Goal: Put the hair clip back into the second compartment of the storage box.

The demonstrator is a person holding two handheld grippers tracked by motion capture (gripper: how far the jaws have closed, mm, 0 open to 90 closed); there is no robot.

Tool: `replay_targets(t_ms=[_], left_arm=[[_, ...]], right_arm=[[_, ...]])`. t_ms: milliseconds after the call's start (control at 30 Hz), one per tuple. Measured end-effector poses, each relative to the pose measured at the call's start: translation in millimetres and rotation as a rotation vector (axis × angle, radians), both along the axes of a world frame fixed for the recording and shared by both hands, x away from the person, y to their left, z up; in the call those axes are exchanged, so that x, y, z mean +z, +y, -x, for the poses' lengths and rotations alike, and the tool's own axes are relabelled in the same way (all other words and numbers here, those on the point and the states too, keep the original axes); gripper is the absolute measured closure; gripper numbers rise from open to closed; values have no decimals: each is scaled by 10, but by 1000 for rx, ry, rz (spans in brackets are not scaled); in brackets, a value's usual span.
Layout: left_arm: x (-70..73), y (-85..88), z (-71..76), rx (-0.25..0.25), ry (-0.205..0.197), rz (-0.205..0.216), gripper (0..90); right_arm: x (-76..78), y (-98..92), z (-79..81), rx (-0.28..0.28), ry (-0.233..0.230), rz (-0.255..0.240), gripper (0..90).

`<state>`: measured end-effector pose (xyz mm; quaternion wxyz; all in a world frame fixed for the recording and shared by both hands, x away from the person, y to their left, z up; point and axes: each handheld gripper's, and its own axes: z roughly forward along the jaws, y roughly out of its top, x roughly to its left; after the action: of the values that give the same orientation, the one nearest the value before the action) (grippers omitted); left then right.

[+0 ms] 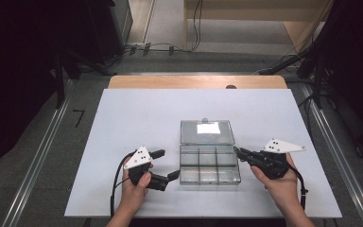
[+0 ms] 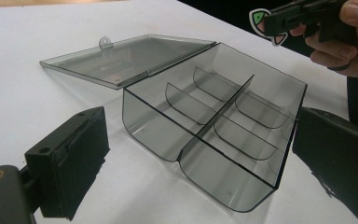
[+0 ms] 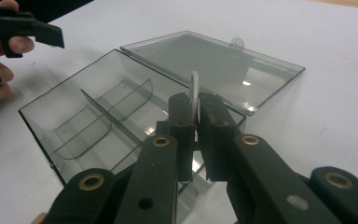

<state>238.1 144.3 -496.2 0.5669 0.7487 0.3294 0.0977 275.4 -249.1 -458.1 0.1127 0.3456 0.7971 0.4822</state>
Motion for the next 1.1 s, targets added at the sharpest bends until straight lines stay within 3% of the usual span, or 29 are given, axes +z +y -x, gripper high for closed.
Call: replay_targets(t_ms=[167, 1100], left_arm=[[-1, -3, 1, 2, 0, 0, 33], [-17, -14, -3, -3, 6, -1, 33]], right_arm=[[-19, 79, -4, 34, 3, -8, 820], [-130, 376, -64, 99, 29, -14, 821]])
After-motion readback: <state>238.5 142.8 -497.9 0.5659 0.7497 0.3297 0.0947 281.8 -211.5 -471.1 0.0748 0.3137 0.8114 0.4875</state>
